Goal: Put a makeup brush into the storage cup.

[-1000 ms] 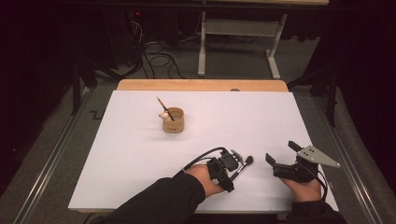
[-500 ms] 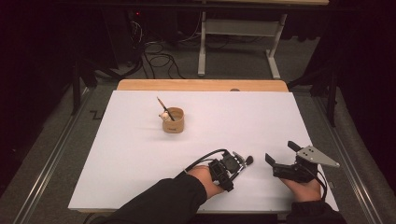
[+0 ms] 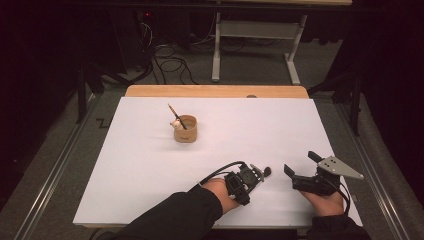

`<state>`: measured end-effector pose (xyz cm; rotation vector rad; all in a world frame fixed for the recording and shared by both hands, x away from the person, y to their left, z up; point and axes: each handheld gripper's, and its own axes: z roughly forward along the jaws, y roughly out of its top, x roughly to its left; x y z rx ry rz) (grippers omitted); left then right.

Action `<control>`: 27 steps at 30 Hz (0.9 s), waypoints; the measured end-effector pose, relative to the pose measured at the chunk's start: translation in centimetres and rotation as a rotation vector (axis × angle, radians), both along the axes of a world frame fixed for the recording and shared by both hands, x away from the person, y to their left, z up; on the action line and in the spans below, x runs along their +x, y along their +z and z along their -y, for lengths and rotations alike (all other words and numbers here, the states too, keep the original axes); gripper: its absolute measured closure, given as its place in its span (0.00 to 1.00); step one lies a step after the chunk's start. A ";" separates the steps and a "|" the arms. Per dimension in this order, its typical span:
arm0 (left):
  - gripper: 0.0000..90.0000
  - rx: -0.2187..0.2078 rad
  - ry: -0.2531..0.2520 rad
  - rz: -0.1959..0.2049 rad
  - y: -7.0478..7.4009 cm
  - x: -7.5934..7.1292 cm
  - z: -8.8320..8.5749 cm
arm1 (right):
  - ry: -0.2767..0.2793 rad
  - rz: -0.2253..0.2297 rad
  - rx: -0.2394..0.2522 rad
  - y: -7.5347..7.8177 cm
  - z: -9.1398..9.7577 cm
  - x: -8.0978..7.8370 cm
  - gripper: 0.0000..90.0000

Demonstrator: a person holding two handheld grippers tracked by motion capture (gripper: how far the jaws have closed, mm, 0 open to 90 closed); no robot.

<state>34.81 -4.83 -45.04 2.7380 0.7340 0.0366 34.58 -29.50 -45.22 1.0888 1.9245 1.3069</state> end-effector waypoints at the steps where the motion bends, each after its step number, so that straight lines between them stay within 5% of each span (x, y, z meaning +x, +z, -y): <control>1: 0.77 0.002 -0.001 0.005 0.0 0.0 0.0 | -0.002 -0.001 0.001 0.0 0.0 0.0 0.03; 10: 0.87 0.012 0.008 0.024 0.0 0.0 -0.1 | -0.006 -0.002 0.010 0.0 0.1 0.0 0.03; 27: 0.88 0.002 -0.018 0.057 0.0 -0.1 -0.2 | -0.008 -0.001 0.012 0.0 0.2 0.0 0.03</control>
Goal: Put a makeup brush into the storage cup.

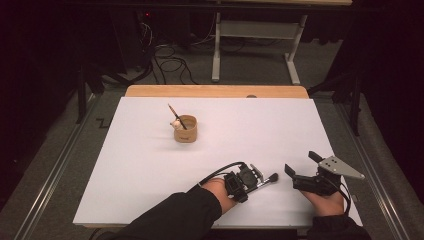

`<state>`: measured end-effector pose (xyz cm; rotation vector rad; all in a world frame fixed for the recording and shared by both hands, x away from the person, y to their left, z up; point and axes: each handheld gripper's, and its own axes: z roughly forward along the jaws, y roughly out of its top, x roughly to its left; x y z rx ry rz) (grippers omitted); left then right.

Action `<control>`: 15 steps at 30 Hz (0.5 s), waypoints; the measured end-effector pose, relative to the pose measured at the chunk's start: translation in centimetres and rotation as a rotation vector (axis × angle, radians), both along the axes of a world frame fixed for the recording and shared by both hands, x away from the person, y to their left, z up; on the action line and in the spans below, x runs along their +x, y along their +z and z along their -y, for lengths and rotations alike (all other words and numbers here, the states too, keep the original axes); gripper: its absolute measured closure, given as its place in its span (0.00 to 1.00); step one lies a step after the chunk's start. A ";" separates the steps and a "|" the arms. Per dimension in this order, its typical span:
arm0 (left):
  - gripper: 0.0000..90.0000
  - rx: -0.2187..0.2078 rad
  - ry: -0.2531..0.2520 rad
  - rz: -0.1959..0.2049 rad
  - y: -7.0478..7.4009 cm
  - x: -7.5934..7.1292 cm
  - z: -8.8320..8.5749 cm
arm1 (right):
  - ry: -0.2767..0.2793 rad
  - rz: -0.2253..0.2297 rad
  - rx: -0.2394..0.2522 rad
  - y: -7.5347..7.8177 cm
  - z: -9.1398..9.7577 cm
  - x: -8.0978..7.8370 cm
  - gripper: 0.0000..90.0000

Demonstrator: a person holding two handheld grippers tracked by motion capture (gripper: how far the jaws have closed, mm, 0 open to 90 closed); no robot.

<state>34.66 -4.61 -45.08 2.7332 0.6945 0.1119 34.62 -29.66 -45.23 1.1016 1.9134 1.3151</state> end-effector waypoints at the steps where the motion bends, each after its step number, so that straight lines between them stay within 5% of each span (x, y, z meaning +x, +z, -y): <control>1: 0.88 -0.004 0.000 0.001 0.0 0.0 -0.1 | 0.000 0.001 -0.001 0.0 0.0 0.0 0.03; 15: 0.88 -0.016 0.018 0.002 0.2 0.3 -2.5 | -0.002 0.000 0.001 0.0 0.1 0.0 0.03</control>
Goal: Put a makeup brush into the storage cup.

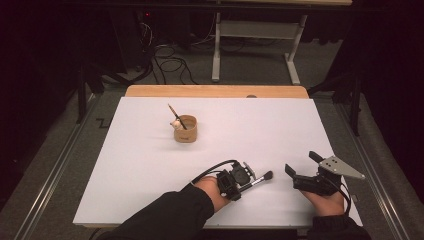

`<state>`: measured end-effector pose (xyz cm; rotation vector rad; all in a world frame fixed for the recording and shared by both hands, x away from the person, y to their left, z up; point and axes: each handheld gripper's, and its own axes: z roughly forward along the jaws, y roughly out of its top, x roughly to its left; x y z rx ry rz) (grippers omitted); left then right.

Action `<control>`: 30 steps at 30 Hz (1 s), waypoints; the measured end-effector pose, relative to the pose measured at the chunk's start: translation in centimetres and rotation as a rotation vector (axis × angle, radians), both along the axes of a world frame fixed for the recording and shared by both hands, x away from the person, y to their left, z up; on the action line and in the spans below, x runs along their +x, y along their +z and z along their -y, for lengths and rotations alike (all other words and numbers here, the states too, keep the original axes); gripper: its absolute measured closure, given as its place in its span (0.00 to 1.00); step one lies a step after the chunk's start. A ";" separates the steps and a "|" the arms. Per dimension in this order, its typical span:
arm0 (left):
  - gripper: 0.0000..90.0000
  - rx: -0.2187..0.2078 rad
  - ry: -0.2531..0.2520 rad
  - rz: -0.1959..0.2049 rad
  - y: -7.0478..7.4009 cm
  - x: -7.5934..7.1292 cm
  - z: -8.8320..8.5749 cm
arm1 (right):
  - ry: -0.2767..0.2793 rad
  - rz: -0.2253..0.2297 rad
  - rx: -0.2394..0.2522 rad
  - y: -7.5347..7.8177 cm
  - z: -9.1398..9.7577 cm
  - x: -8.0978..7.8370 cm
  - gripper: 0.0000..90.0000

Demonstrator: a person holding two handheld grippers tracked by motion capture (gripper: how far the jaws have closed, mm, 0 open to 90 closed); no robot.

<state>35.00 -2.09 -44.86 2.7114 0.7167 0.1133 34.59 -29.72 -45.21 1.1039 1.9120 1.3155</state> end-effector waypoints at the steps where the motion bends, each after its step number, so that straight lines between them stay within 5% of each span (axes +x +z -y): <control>1: 0.88 0.001 0.003 0.000 0.0 0.1 -0.3 | -0.002 0.001 0.000 0.0 0.0 0.0 0.03; 20: 0.88 0.006 0.119 0.018 0.7 0.8 -8.3 | -0.003 -0.003 -0.007 -0.1 -0.1 0.0 0.03; 30: 0.88 -0.001 0.159 0.030 0.9 0.9 -10.7 | -0.003 -0.008 -0.006 -0.1 -0.1 0.0 0.03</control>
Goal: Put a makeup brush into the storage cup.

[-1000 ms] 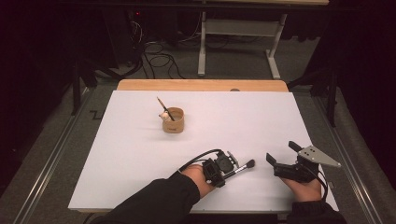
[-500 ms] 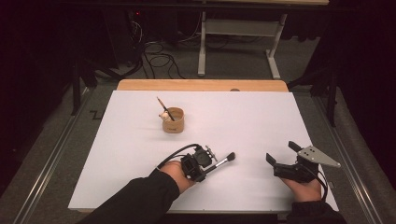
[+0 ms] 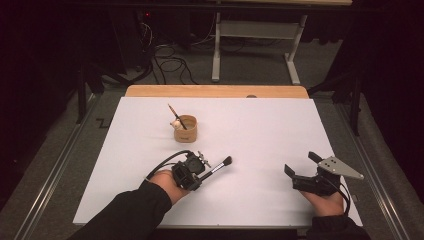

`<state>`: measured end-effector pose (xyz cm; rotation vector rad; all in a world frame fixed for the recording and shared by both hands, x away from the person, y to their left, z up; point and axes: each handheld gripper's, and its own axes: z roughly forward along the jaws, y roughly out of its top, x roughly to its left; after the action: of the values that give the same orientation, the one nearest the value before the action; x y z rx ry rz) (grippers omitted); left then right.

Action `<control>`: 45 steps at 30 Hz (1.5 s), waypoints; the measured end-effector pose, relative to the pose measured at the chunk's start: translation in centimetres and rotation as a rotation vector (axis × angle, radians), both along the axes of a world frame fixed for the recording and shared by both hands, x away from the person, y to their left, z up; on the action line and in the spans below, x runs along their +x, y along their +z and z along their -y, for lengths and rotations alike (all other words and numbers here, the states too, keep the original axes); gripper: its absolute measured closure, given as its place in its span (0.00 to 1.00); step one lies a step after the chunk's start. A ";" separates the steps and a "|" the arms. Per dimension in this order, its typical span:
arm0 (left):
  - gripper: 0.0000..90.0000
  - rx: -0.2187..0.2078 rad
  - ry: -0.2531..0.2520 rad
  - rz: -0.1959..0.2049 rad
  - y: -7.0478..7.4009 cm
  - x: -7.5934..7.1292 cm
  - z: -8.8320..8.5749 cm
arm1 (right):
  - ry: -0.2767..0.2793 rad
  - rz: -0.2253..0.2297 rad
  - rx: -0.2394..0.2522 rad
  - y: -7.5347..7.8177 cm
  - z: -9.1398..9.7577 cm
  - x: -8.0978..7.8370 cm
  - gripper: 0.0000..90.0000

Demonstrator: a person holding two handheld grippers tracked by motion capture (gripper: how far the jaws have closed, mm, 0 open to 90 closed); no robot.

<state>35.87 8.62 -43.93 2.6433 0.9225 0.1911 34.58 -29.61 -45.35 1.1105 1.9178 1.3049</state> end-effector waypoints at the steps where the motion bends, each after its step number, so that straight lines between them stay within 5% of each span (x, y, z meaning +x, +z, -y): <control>1: 0.88 0.001 0.002 -0.001 0.0 0.0 -0.2 | 0.000 0.000 0.000 0.0 0.0 0.0 0.03; 11: 0.88 -0.007 0.038 0.010 0.3 0.1 -2.5 | -0.001 -0.006 -0.001 0.0 -0.1 0.0 0.03; 26: 0.88 -0.096 0.042 0.069 0.8 0.2 -3.2 | 0.002 -0.002 -0.009 -0.1 -0.2 0.0 0.03; 45: 0.88 -0.317 0.100 0.154 0.2 0.2 -4.7 | 0.003 -0.003 -0.010 -0.1 -0.3 0.0 0.03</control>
<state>36.06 13.33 -43.68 2.2621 0.9475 0.2472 34.57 -29.36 -45.49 1.1063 1.9268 1.2943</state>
